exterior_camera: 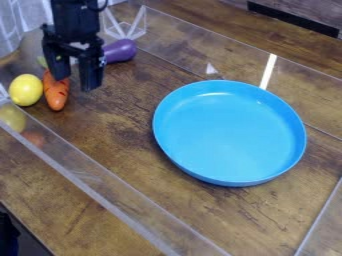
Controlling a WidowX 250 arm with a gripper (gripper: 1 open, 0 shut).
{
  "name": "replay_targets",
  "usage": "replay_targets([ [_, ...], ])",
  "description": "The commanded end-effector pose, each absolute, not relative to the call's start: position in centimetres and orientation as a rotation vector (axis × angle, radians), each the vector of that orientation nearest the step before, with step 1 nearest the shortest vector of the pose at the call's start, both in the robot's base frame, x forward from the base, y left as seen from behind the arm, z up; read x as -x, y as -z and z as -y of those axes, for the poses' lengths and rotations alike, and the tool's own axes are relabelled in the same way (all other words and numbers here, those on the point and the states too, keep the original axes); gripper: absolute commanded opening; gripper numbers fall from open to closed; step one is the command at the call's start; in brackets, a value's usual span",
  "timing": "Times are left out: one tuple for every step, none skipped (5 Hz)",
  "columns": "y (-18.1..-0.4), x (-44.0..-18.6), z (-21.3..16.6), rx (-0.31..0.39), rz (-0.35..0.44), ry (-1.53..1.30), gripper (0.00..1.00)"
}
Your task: Move the carrot to the right side
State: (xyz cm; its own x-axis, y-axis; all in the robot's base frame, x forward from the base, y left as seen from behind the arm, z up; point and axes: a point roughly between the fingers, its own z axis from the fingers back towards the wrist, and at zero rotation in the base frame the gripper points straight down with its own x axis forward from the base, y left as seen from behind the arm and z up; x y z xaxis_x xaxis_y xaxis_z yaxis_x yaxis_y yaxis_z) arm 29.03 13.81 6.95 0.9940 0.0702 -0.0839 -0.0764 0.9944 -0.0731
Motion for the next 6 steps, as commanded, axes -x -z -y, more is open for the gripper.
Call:
replay_targets([
  [-12.1, -30.1, -14.0, 0.034, 0.030, -0.104, 1.00],
  [-15.4, -29.9, -14.7, 0.030, 0.065, -0.193, 1.00],
  [-15.8, -29.2, -16.8, 0.031, 0.076, -0.236, 1.00],
  [-15.4, -28.6, -18.9, 0.034, 0.080, -0.314, 1.00],
  [-14.0, -28.9, -18.7, 0.041, 0.070, -0.391, 1.00],
  [-12.7, -29.6, -18.6, 0.051, 0.063, -0.493, 1.00],
])
